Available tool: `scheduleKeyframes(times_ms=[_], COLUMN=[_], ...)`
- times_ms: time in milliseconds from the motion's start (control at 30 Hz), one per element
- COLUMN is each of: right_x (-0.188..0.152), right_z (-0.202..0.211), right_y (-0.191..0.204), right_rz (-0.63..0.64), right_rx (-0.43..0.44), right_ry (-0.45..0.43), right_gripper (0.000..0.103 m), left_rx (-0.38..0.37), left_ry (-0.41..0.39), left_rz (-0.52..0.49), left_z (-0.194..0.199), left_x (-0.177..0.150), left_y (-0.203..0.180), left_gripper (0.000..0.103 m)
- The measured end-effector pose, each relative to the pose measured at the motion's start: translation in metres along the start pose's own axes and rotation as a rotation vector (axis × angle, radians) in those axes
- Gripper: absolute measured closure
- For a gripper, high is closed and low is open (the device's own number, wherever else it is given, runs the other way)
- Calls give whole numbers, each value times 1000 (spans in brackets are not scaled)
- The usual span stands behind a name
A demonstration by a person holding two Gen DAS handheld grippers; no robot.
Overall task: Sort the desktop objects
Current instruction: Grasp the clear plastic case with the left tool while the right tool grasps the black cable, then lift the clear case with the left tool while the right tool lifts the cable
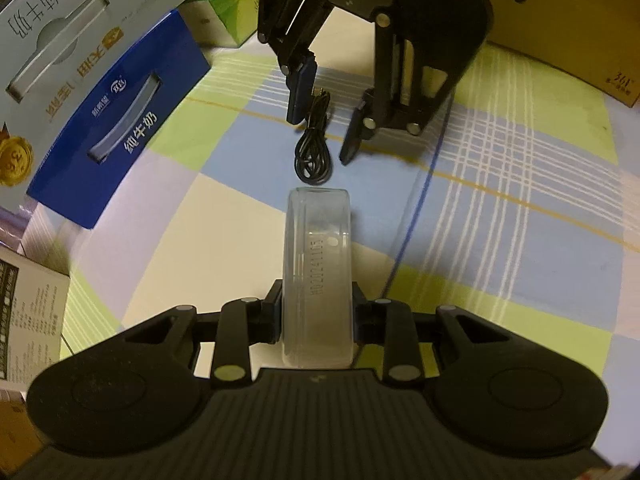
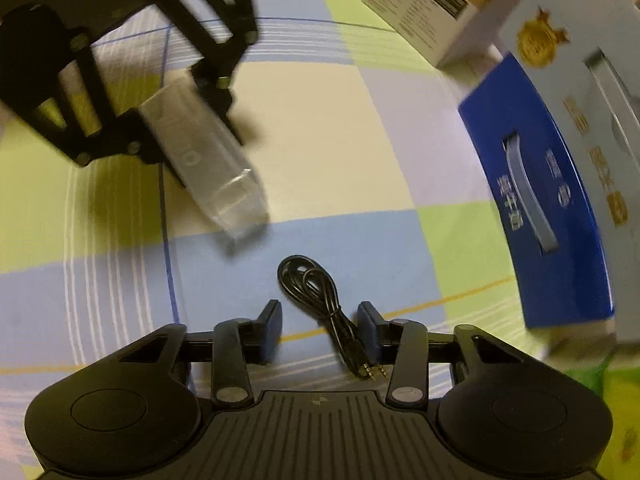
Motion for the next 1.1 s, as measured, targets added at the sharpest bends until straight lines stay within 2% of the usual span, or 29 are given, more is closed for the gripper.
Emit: scheduleKeyframes(times_ms=[167,300,467,633,767,900,1033,1100], right_x=[3,1,-10,-30,-64,-98,-126,-133], right_z=[6,10,22,43,64,80,88,94], right_y=[7,23,53,103,147,200,246,267], right_rz=[-74,-117,-275,-472,-734,-897,-998,-999], right_rx=[14,13,1,69,135,201,188,134], right_ry=[33,66,90,20,-68,-134,-207,-230], right_gripper=[88,89,93,93,93,93,93,93], left_rx=[1,6,11,8,-31,-46,-16,-11], left_ry=[16,28,33,36,19,3,12,11], left_rz=[45,131,230,340,412,515,522,530], left_z=[7,17,42,75,107,133,147,153], left_x=[-7,-15,-26,-41,-54,-65,-66,-67], left_y=[-14,-27,-51,-87,-125,-163,-204,-221], left_gripper=[77,77,77,77,77,77,77,77])
Point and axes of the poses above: each gripper's, at about its wrist camera, not at the fingertips, and z roughly against the way its jaws point, y to its left, x to its top, the point moved 1 cm from there along -z, roughly the way its jaws point, and after that the axes turned 7 degrees about x, right-handed, at the moved point
